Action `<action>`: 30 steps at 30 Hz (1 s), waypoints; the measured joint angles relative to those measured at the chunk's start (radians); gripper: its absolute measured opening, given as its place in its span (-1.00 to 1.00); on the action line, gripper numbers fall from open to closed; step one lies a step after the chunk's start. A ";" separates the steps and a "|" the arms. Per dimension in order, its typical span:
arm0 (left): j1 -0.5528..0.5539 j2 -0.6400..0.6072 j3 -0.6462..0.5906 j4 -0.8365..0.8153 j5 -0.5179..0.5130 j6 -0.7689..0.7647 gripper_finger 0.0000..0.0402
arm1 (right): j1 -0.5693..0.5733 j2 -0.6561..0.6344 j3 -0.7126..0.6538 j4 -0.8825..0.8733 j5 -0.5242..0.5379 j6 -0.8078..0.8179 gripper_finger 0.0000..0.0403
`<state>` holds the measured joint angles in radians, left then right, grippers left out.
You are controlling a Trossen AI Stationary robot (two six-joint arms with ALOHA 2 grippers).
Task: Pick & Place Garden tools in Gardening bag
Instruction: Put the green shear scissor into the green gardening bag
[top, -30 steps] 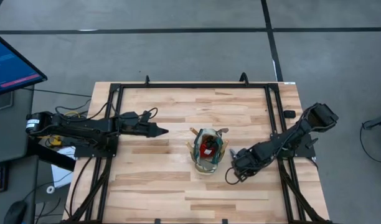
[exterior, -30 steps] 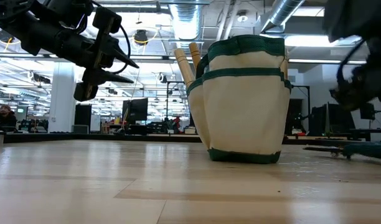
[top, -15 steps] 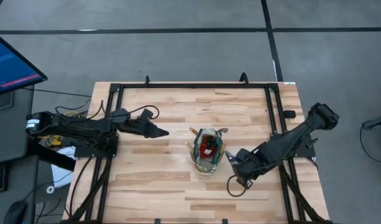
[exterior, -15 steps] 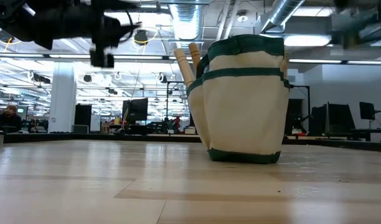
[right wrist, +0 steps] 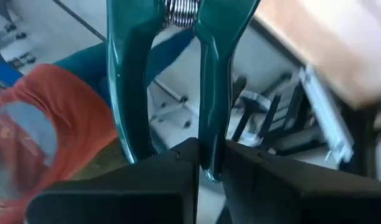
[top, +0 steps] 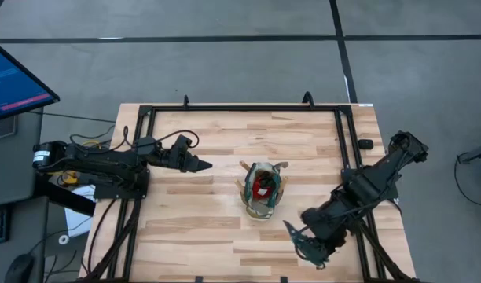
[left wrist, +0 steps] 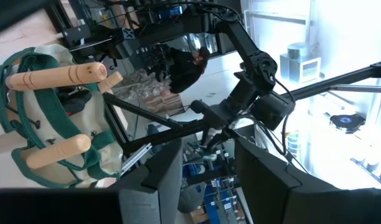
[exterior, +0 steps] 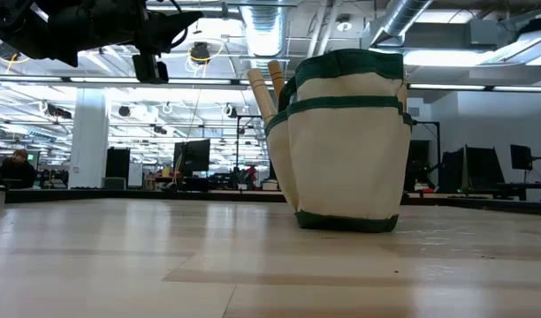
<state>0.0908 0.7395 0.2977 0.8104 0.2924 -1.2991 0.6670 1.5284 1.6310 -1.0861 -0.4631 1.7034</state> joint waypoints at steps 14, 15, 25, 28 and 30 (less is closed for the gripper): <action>0.000 -0.002 0.000 0.013 0.003 0.003 -0.28 | -0.093 0.171 0.000 0.280 -0.206 0.139 -0.84; 0.000 -0.005 0.000 0.011 0.005 0.003 -0.28 | -0.109 0.187 0.000 0.297 -0.218 0.127 -0.84; 0.000 -0.015 0.000 0.021 0.018 0.003 -0.28 | -0.280 0.264 0.000 0.282 -0.307 0.008 -0.84; 0.000 -0.015 0.000 0.020 0.035 0.001 -0.28 | -0.325 0.272 0.002 0.269 -0.315 -0.027 -0.84; 0.000 -0.015 0.000 0.021 0.049 0.000 -0.28 | -0.349 0.275 0.000 0.217 -0.319 -0.050 -0.84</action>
<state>0.0910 0.7246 0.2977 0.8318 0.3417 -1.2991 0.3181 1.8030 1.6305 -0.8688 -0.7818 1.6535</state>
